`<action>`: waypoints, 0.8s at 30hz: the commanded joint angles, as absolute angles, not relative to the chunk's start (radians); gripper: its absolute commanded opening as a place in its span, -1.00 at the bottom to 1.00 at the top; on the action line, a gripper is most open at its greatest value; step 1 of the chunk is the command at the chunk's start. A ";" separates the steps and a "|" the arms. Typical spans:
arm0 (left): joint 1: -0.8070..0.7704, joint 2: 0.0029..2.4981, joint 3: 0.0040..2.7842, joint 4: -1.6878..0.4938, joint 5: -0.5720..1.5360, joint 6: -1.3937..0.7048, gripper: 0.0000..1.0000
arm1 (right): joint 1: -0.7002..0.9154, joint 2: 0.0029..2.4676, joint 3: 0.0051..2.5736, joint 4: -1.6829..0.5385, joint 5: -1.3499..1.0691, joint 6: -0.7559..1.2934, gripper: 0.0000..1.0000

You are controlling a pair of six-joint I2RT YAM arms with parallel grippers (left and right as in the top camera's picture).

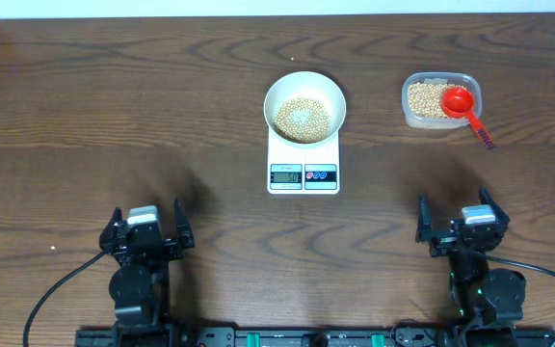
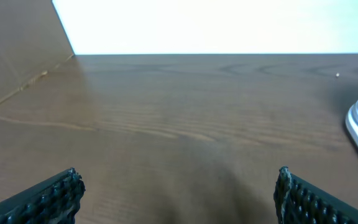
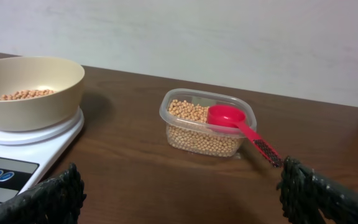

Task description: Scoop item into bowl and weigh 50g on scale

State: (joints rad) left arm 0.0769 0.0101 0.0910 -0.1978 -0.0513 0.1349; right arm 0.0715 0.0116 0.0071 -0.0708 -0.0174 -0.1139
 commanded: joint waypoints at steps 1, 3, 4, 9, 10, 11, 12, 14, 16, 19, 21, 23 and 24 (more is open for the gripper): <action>0.080 0.001 0.069 -0.139 -0.037 0.138 1.00 | 0.080 0.005 0.006 -0.077 -0.006 -0.121 0.99; 0.080 0.001 0.069 -0.100 -0.036 0.137 1.00 | 0.080 0.005 0.006 -0.077 -0.006 -0.121 0.99; 0.080 0.001 0.069 -0.084 -0.034 0.137 1.00 | 0.080 0.005 0.006 -0.077 -0.006 -0.121 0.99; 0.080 0.001 0.068 -0.120 -0.033 0.136 1.00 | 0.080 0.005 0.006 -0.077 -0.006 -0.121 0.98; 0.080 0.001 0.068 -0.142 -0.033 0.132 1.00 | 0.080 0.005 0.006 -0.077 -0.006 -0.121 0.99; 0.080 0.001 0.068 -0.176 -0.033 0.113 1.00 | 0.080 0.005 0.006 -0.077 -0.006 -0.121 0.99; 0.080 0.001 0.068 -0.204 -0.033 0.097 1.00 | 0.080 0.005 0.006 -0.077 -0.006 -0.121 0.98; 0.079 0.001 0.068 -0.226 -0.036 0.093 1.00 | 0.080 0.005 0.006 -0.077 -0.006 -0.121 0.99; 0.078 0.001 0.067 -0.224 -0.035 0.092 1.00 | 0.080 0.005 0.006 -0.077 -0.006 -0.121 0.99; 0.059 0.001 0.067 -0.223 -0.035 0.092 1.00 | 0.080 0.005 0.006 -0.077 -0.006 -0.121 0.99; 0.037 0.001 0.067 -0.199 -0.035 0.092 1.00 | 0.080 0.005 0.006 -0.077 -0.006 -0.121 0.99; 0.031 0.001 0.067 -0.160 -0.035 0.092 1.00 | 0.080 0.005 0.006 -0.077 -0.006 -0.121 0.99; 0.031 0.001 0.067 -0.132 -0.035 0.092 1.00 | 0.080 0.005 0.006 -0.077 -0.006 -0.121 0.98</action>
State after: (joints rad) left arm 0.0406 0.0101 0.0814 -0.1734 -0.0322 0.1036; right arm 0.0715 0.0116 0.0071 -0.0711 -0.0174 -0.1139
